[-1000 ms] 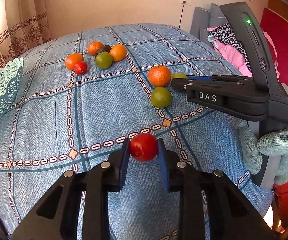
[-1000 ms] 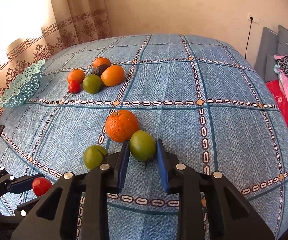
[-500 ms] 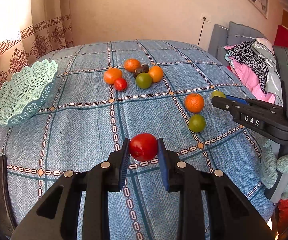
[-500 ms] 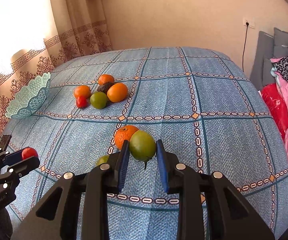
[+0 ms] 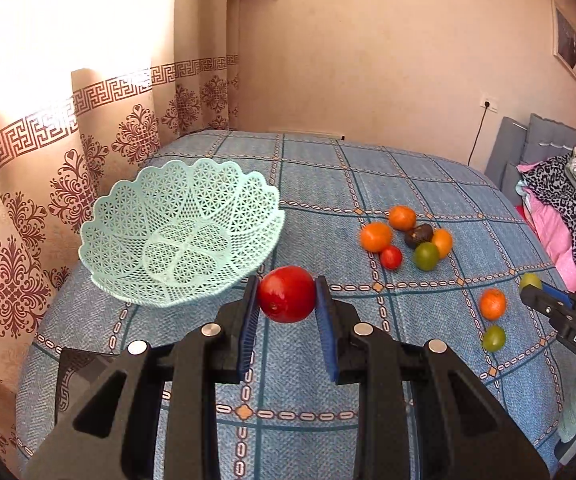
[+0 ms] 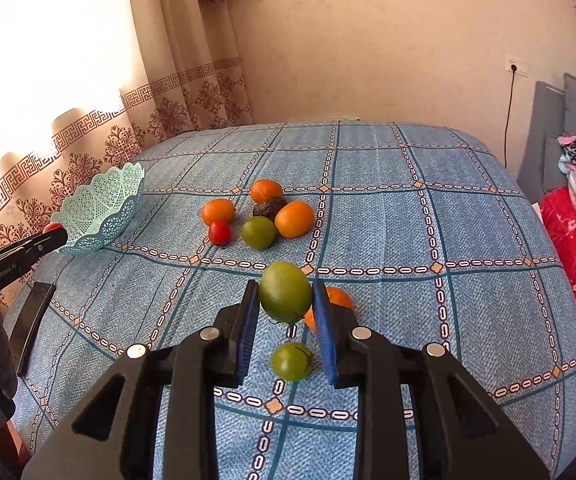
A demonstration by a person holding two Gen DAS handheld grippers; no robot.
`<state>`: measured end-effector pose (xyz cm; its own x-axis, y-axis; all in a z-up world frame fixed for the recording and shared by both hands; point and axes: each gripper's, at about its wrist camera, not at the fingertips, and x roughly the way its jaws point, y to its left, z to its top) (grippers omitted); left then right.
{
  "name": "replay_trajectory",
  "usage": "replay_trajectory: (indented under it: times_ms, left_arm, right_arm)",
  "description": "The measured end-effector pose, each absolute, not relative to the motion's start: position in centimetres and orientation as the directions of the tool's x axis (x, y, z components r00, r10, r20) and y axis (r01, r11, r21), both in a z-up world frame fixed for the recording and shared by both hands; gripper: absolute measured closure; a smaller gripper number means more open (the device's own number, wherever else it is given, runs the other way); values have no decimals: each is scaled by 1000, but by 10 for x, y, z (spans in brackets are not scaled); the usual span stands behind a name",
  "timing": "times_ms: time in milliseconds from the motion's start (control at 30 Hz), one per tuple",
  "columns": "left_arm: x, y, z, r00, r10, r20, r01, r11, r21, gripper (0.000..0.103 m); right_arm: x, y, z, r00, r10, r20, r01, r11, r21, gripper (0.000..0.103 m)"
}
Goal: Organize fruits
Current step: 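Carry both fruits into the teal basket and open both grippers to release them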
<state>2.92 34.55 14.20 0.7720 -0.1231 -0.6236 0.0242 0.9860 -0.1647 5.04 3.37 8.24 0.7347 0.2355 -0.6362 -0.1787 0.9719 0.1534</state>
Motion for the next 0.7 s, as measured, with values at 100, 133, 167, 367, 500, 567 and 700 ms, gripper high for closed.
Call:
replay_trajectory:
  times_ms: [100, 133, 167, 367, 500, 567, 700]
  left_arm:
    - [39, 365, 140, 780, -79, -621, -24, 987, -156, 75]
    - [42, 371, 139, 783, -65, -619, -37, 988, -150, 75]
    - [45, 376, 139, 784, -52, -618, -49, 988, -145, 75]
    - [67, 401, 129, 777, -31, -628, -94, 982, -165, 75]
    - [73, 411, 123, 771, -27, -636, -109, 979, -173, 75]
    - [76, 415, 120, 766, -27, -642, -114, 978, -177, 75]
    - [79, 418, 113, 757, -33, -653, -114, 977, -181, 75]
  right_arm:
    - [57, 50, 85, 724, 243, -645, -205, 969, 135, 76]
    - [59, 56, 86, 722, 246, -647, -214, 968, 129, 76]
    - [62, 62, 87, 719, 249, -649, -224, 967, 124, 76]
    - [77, 104, 100, 712, 283, -643, -287, 953, 101, 76]
    - [88, 137, 107, 702, 324, -634, -333, 937, 110, 76]
    - [96, 154, 109, 693, 350, -630, -357, 926, 122, 76]
    - [109, 188, 109, 669, 400, -626, -405, 903, 144, 76]
